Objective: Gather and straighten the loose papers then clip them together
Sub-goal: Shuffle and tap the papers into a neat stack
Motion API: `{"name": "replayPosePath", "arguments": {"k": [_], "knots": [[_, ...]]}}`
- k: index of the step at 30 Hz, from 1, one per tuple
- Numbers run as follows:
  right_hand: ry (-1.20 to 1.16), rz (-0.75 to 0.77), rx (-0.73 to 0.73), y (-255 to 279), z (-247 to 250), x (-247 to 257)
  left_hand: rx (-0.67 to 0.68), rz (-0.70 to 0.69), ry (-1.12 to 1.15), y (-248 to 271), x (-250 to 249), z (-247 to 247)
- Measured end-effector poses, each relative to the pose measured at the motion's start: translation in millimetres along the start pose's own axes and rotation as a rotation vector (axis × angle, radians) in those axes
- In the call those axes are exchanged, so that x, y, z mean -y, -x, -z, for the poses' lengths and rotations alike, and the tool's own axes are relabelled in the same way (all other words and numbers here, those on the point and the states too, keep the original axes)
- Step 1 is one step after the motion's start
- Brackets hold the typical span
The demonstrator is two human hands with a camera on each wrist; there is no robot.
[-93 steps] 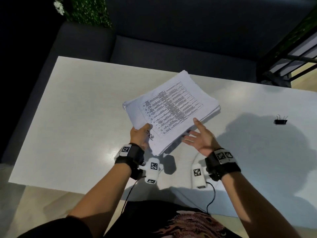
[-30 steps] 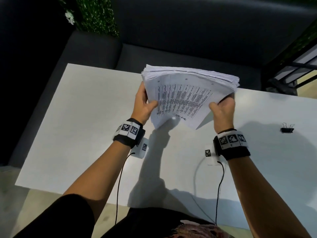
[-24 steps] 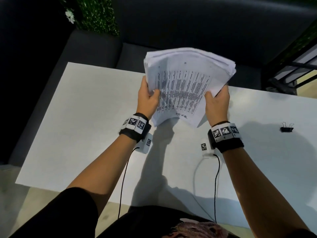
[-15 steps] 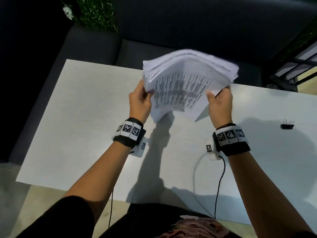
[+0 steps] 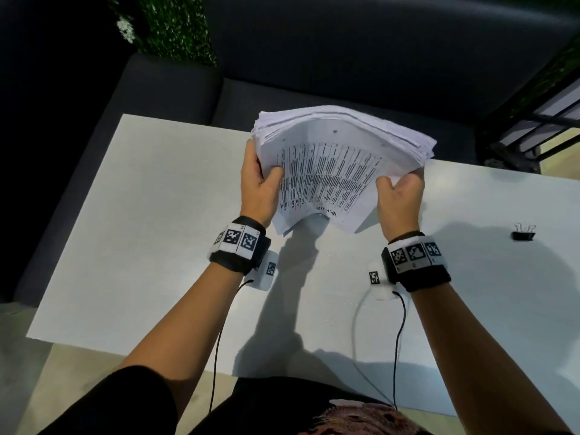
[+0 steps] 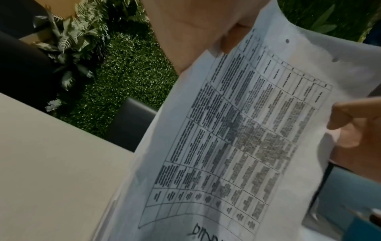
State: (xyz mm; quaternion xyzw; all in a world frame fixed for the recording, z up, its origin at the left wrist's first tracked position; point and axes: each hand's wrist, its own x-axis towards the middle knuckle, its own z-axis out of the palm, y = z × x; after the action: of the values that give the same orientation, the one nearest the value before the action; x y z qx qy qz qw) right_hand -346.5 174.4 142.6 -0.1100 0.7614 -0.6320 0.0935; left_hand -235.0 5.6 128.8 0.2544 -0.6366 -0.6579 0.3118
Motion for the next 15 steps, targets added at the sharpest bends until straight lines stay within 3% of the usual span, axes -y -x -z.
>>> {"name": "replayPosePath", "arguments": {"k": [7,9,11,15], "knots": [[0.068,-0.039,0.021,5,-3,-25,0.038,0.013,-0.134,13,14,-4],[0.095,-0.101,0.098,7,-2,-35,0.056,0.069,-0.156,12,24,-1],[0.163,-0.143,0.18,5,-1,-47,0.101,0.096,-0.248,8,27,-1],[0.338,-0.172,0.171,-11,15,-61,0.161,0.054,-0.334,-10,21,1]]}}
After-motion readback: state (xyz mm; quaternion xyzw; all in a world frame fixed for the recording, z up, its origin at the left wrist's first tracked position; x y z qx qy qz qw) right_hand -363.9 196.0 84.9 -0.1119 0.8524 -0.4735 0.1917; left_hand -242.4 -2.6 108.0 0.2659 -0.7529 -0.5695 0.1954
